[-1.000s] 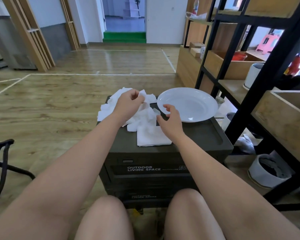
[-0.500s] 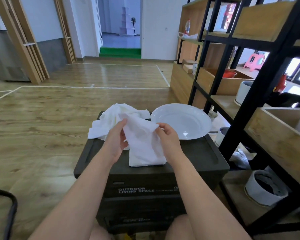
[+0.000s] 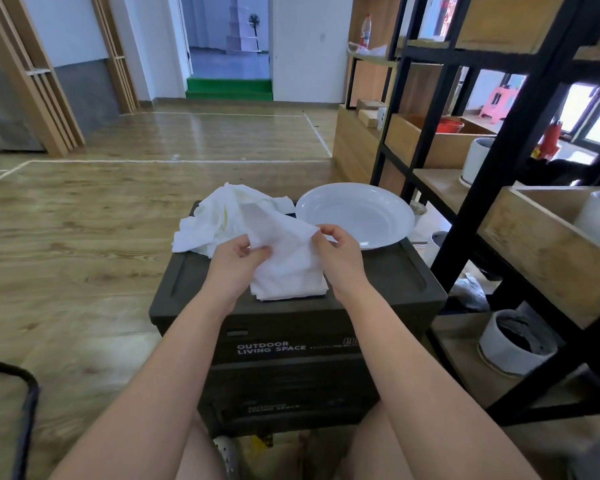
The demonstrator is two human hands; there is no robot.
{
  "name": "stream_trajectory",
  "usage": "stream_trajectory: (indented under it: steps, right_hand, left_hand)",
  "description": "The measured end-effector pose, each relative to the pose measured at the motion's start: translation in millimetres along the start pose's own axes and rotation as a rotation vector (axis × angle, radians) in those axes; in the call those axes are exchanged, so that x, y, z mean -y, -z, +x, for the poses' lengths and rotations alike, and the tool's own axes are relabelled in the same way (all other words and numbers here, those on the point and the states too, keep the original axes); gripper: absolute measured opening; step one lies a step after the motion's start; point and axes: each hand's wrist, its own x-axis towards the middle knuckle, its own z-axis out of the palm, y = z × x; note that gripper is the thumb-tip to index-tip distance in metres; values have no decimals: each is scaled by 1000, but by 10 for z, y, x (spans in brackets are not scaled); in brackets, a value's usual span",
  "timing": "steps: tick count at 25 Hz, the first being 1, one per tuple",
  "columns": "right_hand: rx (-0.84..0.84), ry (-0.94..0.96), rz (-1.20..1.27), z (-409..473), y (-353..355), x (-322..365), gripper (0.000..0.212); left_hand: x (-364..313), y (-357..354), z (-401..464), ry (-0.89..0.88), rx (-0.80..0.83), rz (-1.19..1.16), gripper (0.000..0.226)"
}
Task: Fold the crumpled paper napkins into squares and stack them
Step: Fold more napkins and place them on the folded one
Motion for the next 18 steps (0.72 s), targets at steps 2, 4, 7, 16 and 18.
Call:
stream_trajectory:
  steps: [2,4,7,16,18]
  right_hand:
    - [15,25,-4,-74,28,24,8]
    - [20,39,-14,-117,47,56,8]
    - [43,46,-54,-190,118,105,15]
    - [102,51,-186,-123,338,-63,39]
    - [105,20,-166,-123,345,-132,36]
  left_hand:
    - [-47,14,-75,-3,-27,47,20]
    - [-83,7,-91,23,-47,93,28]
    - [-149,-16,-118,142,-51,151,44]
    - [-155,-219,-63,418,-91,-274,34]
    - [-75,-243,-31,392,-99,-102,29]
